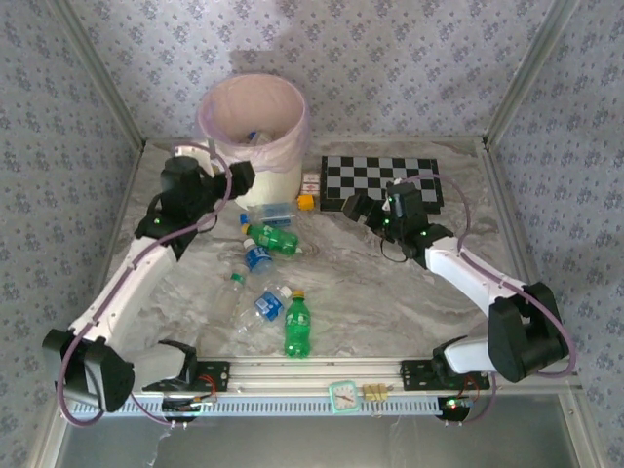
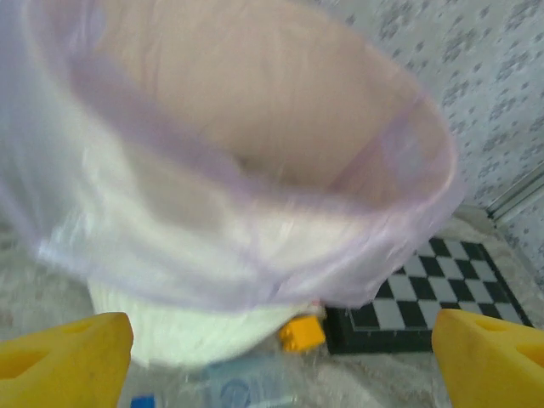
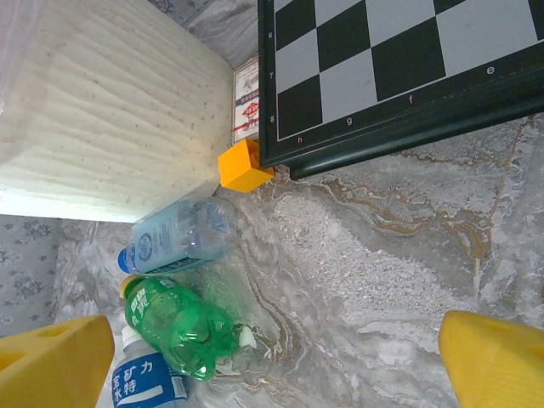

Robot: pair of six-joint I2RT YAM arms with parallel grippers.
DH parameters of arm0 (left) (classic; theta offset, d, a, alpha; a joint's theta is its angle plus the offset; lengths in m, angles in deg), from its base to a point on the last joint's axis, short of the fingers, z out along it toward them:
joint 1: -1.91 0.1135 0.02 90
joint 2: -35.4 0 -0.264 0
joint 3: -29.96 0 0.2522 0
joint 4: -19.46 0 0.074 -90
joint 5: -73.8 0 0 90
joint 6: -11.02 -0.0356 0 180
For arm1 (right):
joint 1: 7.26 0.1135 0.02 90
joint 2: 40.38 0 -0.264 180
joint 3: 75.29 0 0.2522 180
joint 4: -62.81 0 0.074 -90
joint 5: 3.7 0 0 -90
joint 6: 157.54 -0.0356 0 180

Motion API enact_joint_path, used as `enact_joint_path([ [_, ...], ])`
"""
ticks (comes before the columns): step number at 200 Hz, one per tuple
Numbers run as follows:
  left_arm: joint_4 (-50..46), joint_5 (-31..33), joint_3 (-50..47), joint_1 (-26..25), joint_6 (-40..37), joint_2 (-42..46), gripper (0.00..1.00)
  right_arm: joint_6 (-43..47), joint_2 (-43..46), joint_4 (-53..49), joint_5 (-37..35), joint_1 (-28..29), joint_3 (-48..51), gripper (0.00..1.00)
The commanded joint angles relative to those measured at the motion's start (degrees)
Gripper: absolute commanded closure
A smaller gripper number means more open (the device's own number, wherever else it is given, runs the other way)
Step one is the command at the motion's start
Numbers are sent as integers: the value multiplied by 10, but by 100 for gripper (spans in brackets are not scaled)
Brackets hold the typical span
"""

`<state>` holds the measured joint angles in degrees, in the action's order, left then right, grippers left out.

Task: Put the plastic bottles in the bin

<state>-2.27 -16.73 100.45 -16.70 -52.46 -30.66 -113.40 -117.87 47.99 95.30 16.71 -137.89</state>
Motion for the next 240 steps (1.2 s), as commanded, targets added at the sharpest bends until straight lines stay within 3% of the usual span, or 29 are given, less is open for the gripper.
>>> enact_joint_path([
  [1, -45, 19, -31, -12, 43, 22, 10, -5, -9, 9, 3, 6, -23, 0],
  [52, -183, 59, -109, -28, 58, 29, 9, -4, -30, 8, 9, 10, -39, 0],
  [117, -251, 32, -188, -68, 99, 41, 3, -1, -49, -3, 17, 10, -58, 0],
  [188, -291, 55, -228, -105, 84, 31, 3, -6, -76, -4, 32, 16, -82, 0],
  [214, -268, 51, -244, -113, 84, 23, 9, -6, -76, -5, 27, 19, -82, 0],
  [240, -249, 54, -253, -114, 83, 12, 23, -8, -76, -7, 27, 22, -82, 0],
])
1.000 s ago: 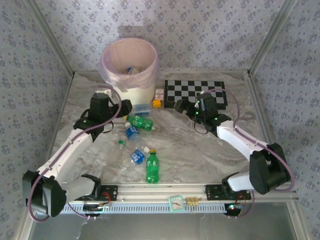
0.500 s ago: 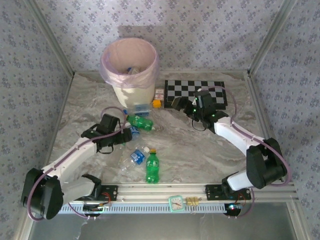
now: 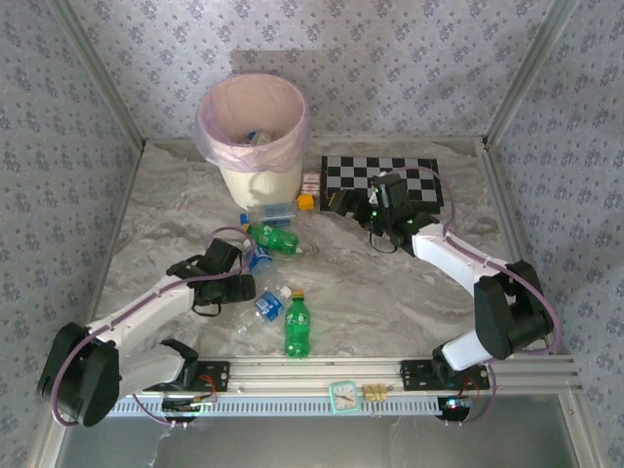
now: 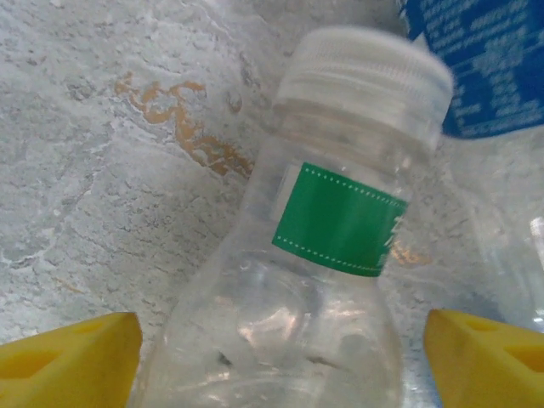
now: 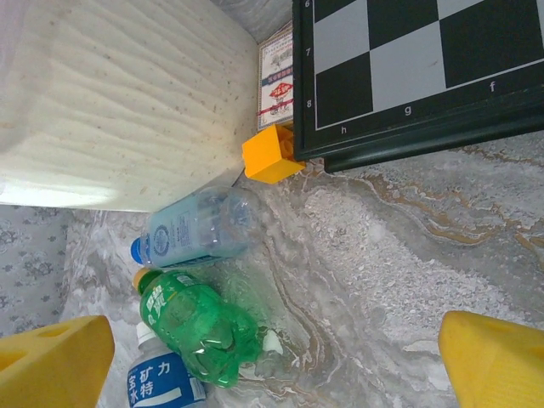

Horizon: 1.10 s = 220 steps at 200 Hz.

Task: Put the plastic bottles in the bin

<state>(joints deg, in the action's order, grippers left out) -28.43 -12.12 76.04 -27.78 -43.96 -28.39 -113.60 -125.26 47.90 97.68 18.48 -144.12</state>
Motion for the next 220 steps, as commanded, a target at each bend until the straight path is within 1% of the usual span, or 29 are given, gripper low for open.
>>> enact_joint_path([
  [1, 13, 8, -9, -3, -3, -11, 24, -6, -2, -6, 3, 4, -20, 0],
  [17, 20, 8, -10, -3, -4, -14, 31, -5, -2, -9, 2, 5, -19, 0],
  [44, 28, 15, -14, -2, -7, -17, 36, -4, -2, -9, 2, 6, -19, 0],
  [77, 30, 27, -14, -2, -1, -11, 45, -5, 2, -8, 0, 7, -14, 0],
  [116, 31, 68, -10, -1, 29, 38, 48, -4, 13, -7, -4, 14, -2, 0],
  [143, 46, 126, 0, 2, 65, 104, 49, -5, 21, -10, -8, 20, 6, 0],
  [167, 97, 176, -3, 7, 103, 169, 49, -5, 25, -8, -13, 34, 11, 0],
  [179, 127, 191, -4, 12, 104, 200, 49, -3, 24, -8, -16, 42, 11, 0],
  [198, 174, 212, 12, 21, 81, 230, 49, -1, 22, -11, -20, 54, 10, 0],
  [220, 248, 222, 46, 31, 36, 236, 49, -3, 16, -14, -17, 62, 7, 0],
])
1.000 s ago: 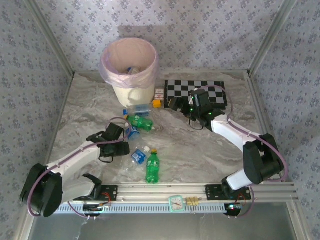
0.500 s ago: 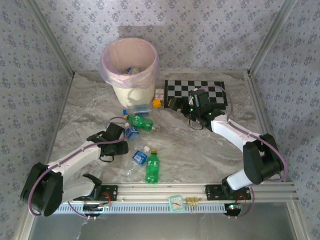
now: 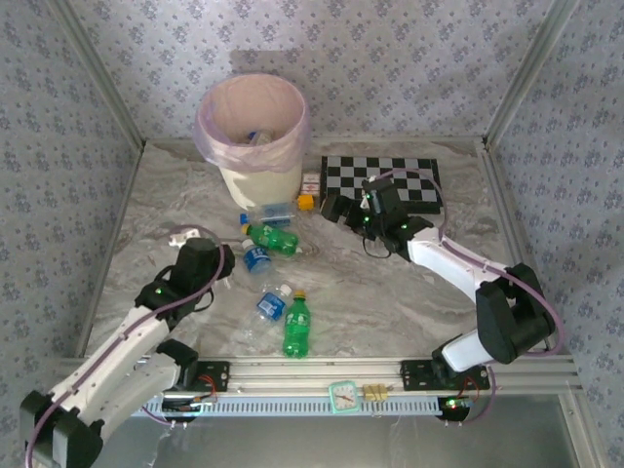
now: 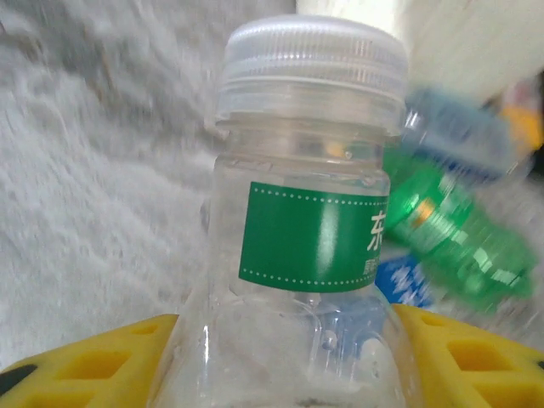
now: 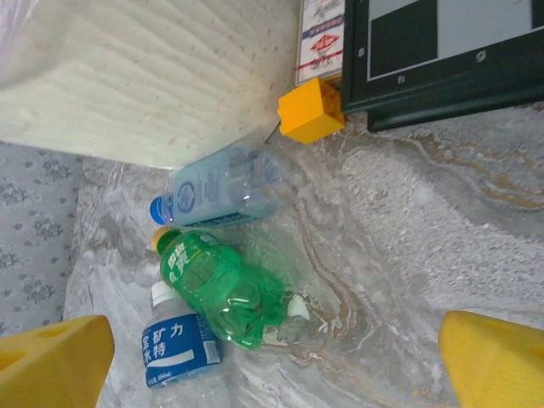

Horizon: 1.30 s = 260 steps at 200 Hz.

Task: Put the plastic bottles in the bin

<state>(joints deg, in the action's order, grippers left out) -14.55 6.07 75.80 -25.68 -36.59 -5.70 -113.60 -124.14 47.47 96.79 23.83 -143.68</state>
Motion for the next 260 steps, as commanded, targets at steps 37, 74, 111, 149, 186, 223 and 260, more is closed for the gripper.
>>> enact_joint_path([
  [37, 235, -1, 127, 21, -138, -47, 49, 6, 5, -27, -16, 26, -4, 0],
  [74, 234, -107, 294, 35, -232, -174, 48, 5, 4, -33, -25, 48, -9, 0],
  [111, 141, -197, 514, 42, -307, -322, 47, 17, -3, -46, -37, 57, -19, 0],
  [149, 119, -222, 647, 48, -378, -428, 47, 42, 1, -67, -33, 63, -22, 0],
  [186, 33, -268, 791, 70, -416, -547, 47, 48, 19, -75, -42, 76, -11, 0],
  [223, -154, -323, 998, 88, -434, -685, 47, 45, 31, -82, -69, 89, 1, 0],
  [260, -274, -346, 1094, 93, -447, -769, 45, 49, 36, -95, -84, 94, 0, 0],
])
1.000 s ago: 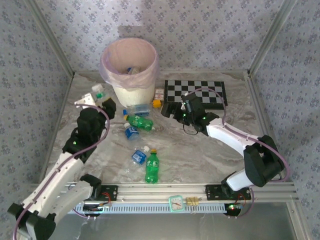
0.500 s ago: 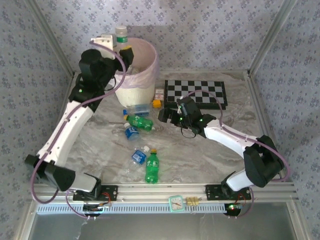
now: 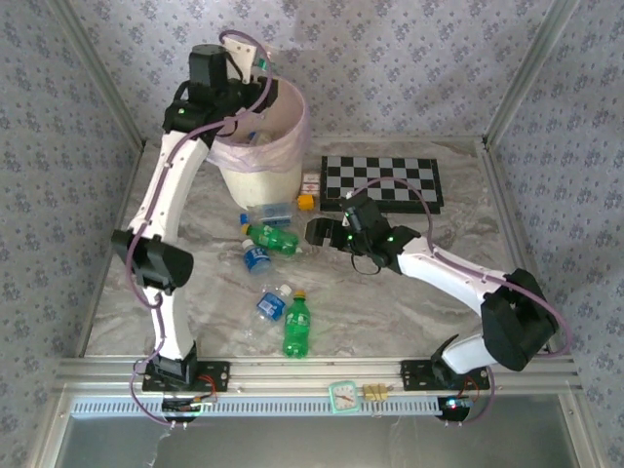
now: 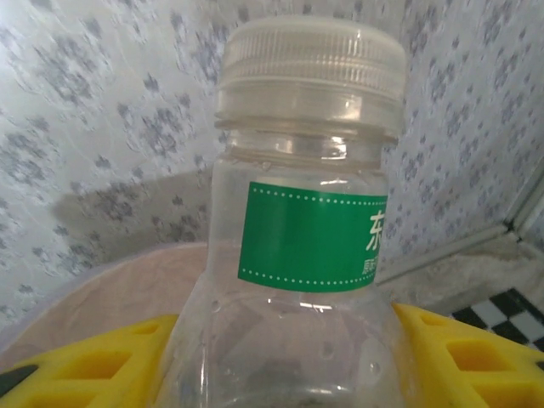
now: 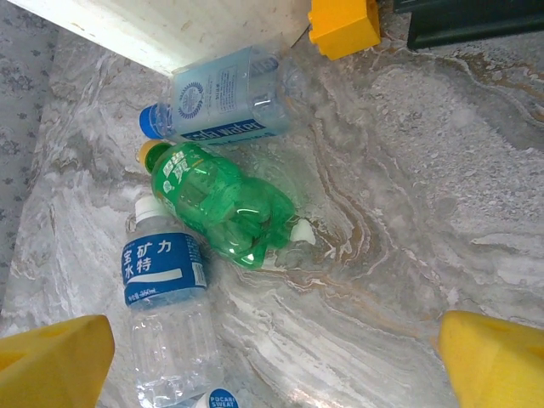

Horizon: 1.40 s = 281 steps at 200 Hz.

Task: Put the plastic bottles in the bin

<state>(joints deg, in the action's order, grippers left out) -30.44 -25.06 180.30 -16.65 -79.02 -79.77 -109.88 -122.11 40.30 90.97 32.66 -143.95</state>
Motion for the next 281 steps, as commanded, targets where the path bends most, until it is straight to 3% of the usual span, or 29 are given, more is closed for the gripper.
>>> enact_joint_path([
  [1, -116, -34, 49, 3, -22, -29, 45, 11, 15, -24, -26, 6, 2, 0],
  [66, -118, -7, 3, 12, -17, -53, 42, -18, 37, -30, -88, 65, 21, 0],
  [120, -111, -7, 1, 14, 0, -48, 17, -31, 21, -60, -122, 100, 1, 0],
  [171, -69, -12, -49, 15, 21, 12, 10, -28, -1, -75, -121, 125, -16, 0],
  [201, 28, -20, -180, 14, 49, 111, 8, -3, -25, -107, -109, 154, -33, 0],
  [229, 158, -25, -365, 14, 94, 231, 4, 13, -38, -129, -112, 186, -30, 0],
  [281, 360, -8, -675, 13, 243, 432, 0, 23, -54, -176, -123, 258, -39, 0],
])
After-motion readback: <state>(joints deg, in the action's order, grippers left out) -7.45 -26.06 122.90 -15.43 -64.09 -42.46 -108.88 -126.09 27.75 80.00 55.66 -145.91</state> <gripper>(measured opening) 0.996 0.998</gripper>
